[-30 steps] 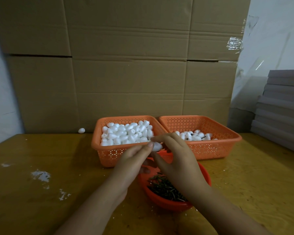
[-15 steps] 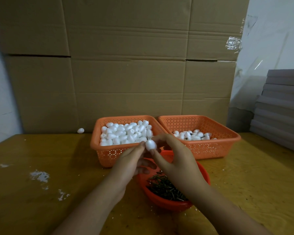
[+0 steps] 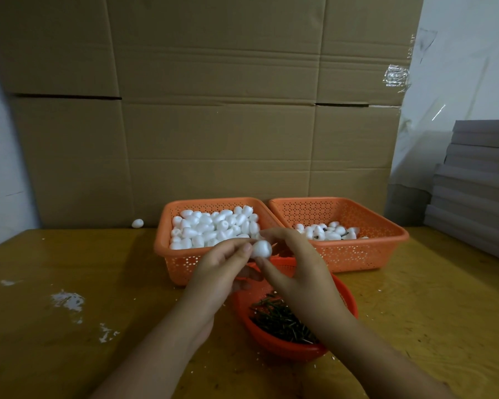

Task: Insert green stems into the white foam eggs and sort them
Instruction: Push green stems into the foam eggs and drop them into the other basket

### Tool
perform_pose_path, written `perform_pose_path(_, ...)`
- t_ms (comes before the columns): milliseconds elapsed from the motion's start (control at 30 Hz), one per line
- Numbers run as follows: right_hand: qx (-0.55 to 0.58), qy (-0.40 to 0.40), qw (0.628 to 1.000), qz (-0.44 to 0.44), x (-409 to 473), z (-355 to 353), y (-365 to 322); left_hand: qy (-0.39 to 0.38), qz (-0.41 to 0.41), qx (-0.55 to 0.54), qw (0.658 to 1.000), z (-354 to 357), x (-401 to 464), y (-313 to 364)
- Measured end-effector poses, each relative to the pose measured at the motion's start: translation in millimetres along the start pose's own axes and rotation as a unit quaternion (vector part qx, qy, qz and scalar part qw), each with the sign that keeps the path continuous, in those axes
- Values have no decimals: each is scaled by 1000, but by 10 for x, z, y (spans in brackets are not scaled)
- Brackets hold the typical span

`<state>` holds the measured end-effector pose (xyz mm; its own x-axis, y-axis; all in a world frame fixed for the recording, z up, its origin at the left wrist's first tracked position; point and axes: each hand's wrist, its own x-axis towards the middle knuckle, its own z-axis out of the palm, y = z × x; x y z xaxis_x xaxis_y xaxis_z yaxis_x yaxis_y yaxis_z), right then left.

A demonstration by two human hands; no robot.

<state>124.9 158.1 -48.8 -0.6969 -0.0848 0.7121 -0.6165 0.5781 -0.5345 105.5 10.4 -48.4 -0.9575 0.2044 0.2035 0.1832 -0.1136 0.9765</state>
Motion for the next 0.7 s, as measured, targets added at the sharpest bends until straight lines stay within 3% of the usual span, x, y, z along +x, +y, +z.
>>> perform_pose_path(267,-69,20,994,-82,6,20,8,-8,47,52,997,5,-10,-18)
perform_pose_path(433,-42,1,998,-53,15,10,2,-27,48,60,997,-1,-8,-38)
perform_pose_path(567,-69,-7,997,-13,47,-33,52,48,68,60,995,-7,1,-55)
perform_pose_path(633,-109,-63,991,55,88,-111,107,105,64,61,991,-36,25,-82)
perform_pose_path(700,-191,-178,959,112,115,-187,178,135,66,75,986,-67,42,-124)
